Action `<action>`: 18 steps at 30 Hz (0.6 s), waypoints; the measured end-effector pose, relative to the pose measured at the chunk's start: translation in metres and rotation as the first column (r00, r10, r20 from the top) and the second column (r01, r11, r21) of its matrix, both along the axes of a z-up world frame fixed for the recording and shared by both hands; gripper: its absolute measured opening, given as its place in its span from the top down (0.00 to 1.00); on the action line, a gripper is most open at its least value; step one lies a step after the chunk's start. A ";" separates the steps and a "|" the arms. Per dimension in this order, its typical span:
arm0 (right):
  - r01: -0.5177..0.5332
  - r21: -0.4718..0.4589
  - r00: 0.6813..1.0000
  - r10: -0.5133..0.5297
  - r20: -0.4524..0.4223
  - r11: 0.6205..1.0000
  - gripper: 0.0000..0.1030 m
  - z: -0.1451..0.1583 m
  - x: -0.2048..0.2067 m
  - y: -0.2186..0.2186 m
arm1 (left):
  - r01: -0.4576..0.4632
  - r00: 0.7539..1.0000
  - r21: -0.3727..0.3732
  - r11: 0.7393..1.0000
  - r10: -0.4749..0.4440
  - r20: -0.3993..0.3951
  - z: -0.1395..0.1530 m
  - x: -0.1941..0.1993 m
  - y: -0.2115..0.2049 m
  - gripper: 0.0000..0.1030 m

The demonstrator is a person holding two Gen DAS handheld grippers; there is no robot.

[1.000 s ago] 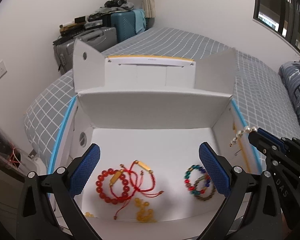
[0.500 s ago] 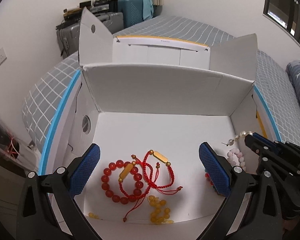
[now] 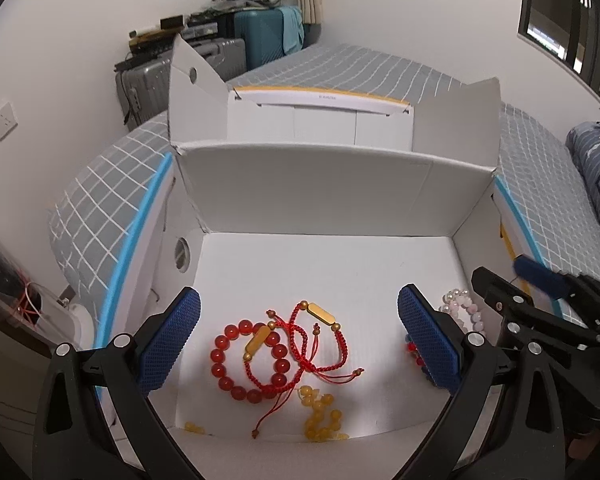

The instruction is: Organize jewelry

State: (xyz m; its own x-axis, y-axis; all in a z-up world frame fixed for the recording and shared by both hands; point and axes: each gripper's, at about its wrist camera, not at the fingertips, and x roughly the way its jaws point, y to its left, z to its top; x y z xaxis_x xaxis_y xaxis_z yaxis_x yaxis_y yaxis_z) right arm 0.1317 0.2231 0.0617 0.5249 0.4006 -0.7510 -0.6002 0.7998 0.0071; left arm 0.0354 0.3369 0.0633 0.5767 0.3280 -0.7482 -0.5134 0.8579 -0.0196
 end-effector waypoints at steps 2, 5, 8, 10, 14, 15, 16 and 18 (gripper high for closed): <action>0.017 0.010 0.999 -0.017 0.030 1.000 0.35 0.009 -0.007 -0.006 | -0.012 1.000 0.006 1.000 0.012 0.023 0.006 -0.009 -0.001 0.05; 0.033 0.038 0.998 -0.035 0.052 0.999 0.24 0.020 -0.017 -0.016 | -0.024 0.999 0.023 0.999 0.022 0.048 0.013 -0.021 -0.003 0.05; 0.053 0.066 0.995 -0.058 0.082 0.996 0.16 0.030 -0.029 -0.027 | -0.016 0.997 0.028 0.999 0.014 0.071 0.019 -0.035 -0.008 0.05; 0.062 0.084 0.992 -0.071 0.102 0.994 0.11 0.036 -0.040 -0.035 | -0.012 0.996 0.033 0.999 0.009 0.087 0.023 -0.045 -0.012 0.05; 0.083 0.108 0.988 -0.096 0.119 0.991 0.07 0.043 -0.060 -0.051 | -0.012 0.993 0.038 0.999 0.008 0.119 0.027 -0.069 -0.019 0.06; 0.085 0.114 0.988 -0.098 0.118 0.990 0.07 0.044 -0.064 -0.055 | -0.008 0.992 0.036 0.999 0.003 0.126 0.027 -0.074 -0.021 0.06; 0.090 0.121 0.987 -0.104 0.121 0.989 0.07 0.045 -0.070 -0.060 | -0.002 0.991 0.035 0.999 -0.003 0.135 0.027 -0.080 -0.024 0.06; 0.100 0.129 0.985 -0.117 0.129 0.987 0.07 0.045 -0.081 -0.067 | 0.008 0.990 0.040 0.999 -0.013 0.142 0.027 -0.089 -0.029 0.06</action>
